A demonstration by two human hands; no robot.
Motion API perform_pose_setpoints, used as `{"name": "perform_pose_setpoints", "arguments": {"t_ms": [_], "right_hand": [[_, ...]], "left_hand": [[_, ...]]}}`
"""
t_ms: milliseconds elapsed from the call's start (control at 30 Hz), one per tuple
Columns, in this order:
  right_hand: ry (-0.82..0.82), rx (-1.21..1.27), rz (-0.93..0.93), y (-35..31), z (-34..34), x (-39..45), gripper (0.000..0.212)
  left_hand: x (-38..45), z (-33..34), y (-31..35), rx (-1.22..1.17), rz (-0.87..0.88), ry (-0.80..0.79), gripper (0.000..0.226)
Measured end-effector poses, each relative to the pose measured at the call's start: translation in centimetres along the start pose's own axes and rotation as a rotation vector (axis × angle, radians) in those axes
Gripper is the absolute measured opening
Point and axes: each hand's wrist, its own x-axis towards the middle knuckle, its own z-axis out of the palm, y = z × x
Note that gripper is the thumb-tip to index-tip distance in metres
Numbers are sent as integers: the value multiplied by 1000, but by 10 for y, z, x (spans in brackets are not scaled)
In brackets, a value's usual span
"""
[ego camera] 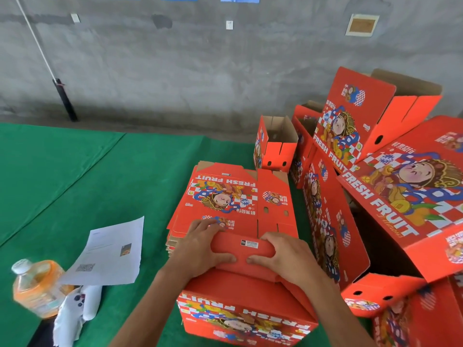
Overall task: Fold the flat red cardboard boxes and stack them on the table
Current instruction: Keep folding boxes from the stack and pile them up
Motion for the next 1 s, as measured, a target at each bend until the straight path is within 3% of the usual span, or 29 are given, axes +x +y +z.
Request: {"name": "perform_pose_setpoints", "arguments": {"t_ms": [133,200,333,433,500,600,833,933,1000], "right_hand": [[24,-32,35,-4,-6,8,65],[37,-20,72,-4,-13,6,77],[124,102,388,23,-23,-8,103],[-184,542,712,52,-20,-22,106],[-437,760,776,60,-10,-31,98],[-616,903,872,61,4,-41,98],[-728,1003,753,32,12,-58,92],[-772,1066,667,17,18,-57,116],[-757,1155,604,6,17,-55,119]], "left_hand": [[7,-2,7,70,-24,44,78],[10,-5,9,39,-93,32,77],[10,-6,3,6,-233,63,65],[5,-10,-7,-89,-380,85,65],[1,-13,-10,-91,-432,89,69],[-4,-18,-6,-81,-475,110,69],[-30,-64,25,-47,-488,404,53],[-52,-95,48,11,-425,579,46],[-69,-119,65,43,-386,675,44]]}}
